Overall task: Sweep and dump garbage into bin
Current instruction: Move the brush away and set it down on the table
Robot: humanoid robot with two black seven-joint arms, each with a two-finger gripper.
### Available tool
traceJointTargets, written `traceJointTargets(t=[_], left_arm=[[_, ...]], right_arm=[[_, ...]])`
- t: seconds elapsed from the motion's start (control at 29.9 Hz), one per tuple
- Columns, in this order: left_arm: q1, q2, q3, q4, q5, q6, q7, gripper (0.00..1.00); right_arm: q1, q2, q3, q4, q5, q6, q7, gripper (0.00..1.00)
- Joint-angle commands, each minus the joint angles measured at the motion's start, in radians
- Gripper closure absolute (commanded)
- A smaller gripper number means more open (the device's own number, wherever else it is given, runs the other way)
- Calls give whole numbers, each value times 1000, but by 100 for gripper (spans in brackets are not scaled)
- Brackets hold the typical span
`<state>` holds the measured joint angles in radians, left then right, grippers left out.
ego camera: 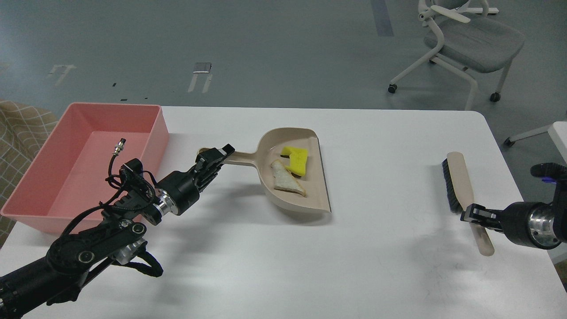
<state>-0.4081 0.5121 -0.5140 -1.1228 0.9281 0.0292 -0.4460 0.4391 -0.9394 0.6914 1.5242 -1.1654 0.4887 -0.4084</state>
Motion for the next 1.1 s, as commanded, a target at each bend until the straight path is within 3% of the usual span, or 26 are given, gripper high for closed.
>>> traceJointTargets(t=[0.0,0.33,0.7,1.07], left_arm=[[-2,0,0,0,0,0,1,79],[-3,2,-1,-2,0,0,3,79],[-3,3,-5,0,0,0,3,79],[-2,9,-5,-2,0,0,3,79]], right_arm=[[3,4,7,2,1,0,2,100],[1,27,5,11,1,0,3,98],[7,18,10,10,4,0,3,63],[7,14,14,10,6,0,3,50]])
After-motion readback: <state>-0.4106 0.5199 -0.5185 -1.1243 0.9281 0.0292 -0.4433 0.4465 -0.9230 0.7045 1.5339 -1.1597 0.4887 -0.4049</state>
